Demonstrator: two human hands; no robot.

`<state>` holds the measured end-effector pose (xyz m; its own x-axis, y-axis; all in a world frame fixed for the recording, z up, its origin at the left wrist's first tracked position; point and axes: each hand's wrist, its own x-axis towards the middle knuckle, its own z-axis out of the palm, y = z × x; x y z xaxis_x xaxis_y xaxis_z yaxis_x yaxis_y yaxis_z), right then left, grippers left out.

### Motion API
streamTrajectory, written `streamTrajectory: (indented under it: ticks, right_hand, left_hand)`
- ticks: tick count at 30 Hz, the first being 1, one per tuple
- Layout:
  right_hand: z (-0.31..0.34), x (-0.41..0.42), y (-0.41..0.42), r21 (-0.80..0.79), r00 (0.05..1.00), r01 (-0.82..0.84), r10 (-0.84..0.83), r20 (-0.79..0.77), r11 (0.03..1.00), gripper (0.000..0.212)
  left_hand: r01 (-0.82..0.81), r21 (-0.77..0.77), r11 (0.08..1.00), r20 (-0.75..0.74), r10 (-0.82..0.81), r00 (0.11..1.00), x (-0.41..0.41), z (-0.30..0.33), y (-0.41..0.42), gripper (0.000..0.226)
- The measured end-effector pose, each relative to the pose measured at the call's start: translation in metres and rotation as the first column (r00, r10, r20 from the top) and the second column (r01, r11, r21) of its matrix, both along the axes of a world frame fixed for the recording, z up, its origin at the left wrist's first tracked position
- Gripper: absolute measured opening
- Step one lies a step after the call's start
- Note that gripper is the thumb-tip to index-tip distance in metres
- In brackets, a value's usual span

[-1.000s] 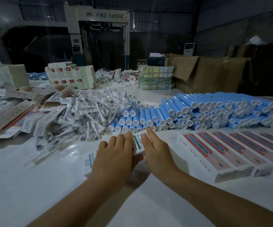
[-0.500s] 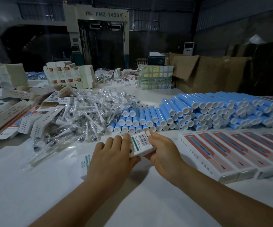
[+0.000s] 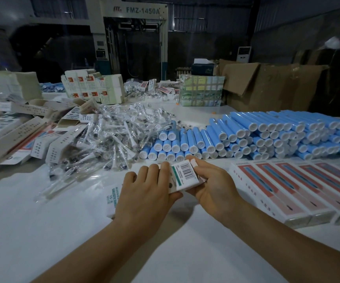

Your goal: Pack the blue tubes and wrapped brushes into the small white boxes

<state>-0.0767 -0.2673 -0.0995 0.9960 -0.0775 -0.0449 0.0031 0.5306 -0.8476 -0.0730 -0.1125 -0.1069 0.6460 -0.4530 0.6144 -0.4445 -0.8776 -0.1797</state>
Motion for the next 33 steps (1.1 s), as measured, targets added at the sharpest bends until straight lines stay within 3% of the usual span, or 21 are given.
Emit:
streamTrajectory:
  ticks: [10, 13, 18, 21, 24, 28, 31, 33]
  right_hand:
    - [-0.005, -0.005, 0.015, -0.268, 0.961, 0.27, -0.275, 0.02, 0.925, 0.032]
    - [-0.006, -0.007, 0.018, -0.272, 0.968, 0.248, -0.25, 0.026, 0.93, 0.034]
    - [-0.006, -0.005, 0.017, -0.429, 0.983, 0.181, -0.169, 0.065, 0.885, 0.048]
    - [-0.007, -0.006, 0.017, -0.509, 0.979, 0.2, -0.185, 0.081, 0.837, 0.033]
    - [-0.009, -0.011, 0.018, -0.654, 0.959, 0.28, -0.225, 0.17, 0.703, 0.025]
    - [-0.014, -0.014, 0.021, -0.77, 0.937, 0.349, -0.197, 0.288, 0.535, 0.033]
    - [-0.016, -0.013, 0.02, -0.777, 0.94, 0.341, -0.181, 0.289, 0.529, 0.038]
    - [-0.013, -0.011, 0.018, -0.745, 0.952, 0.306, -0.172, 0.255, 0.593, 0.039]
  left_hand:
    - [0.023, 0.019, 1.0, -0.029, -0.022, 0.999, 0.0, -0.001, -0.003, 0.065]
    - [0.009, 0.036, 0.999, -0.049, -0.008, 0.999, -0.001, 0.001, -0.004, 0.066]
    - [-0.057, 0.016, 0.998, -0.116, 0.059, 0.992, -0.001, 0.006, -0.001, 0.074]
    - [-0.1, 0.029, 0.995, -0.161, 0.103, 0.982, 0.0, 0.008, 0.0, 0.079]
    - [-0.107, 0.04, 0.993, -0.175, 0.113, 0.978, 0.0, 0.009, 0.001, 0.079]
    - [-0.1, 0.072, 0.992, -0.128, 0.109, 0.986, 0.002, 0.005, -0.001, 0.069]
    - [-0.098, 0.079, 0.992, -0.132, 0.108, 0.985, 0.001, 0.007, 0.0, 0.069]
    - [-0.102, 0.086, 0.991, -0.176, 0.116, 0.977, -0.001, 0.01, 0.002, 0.073]
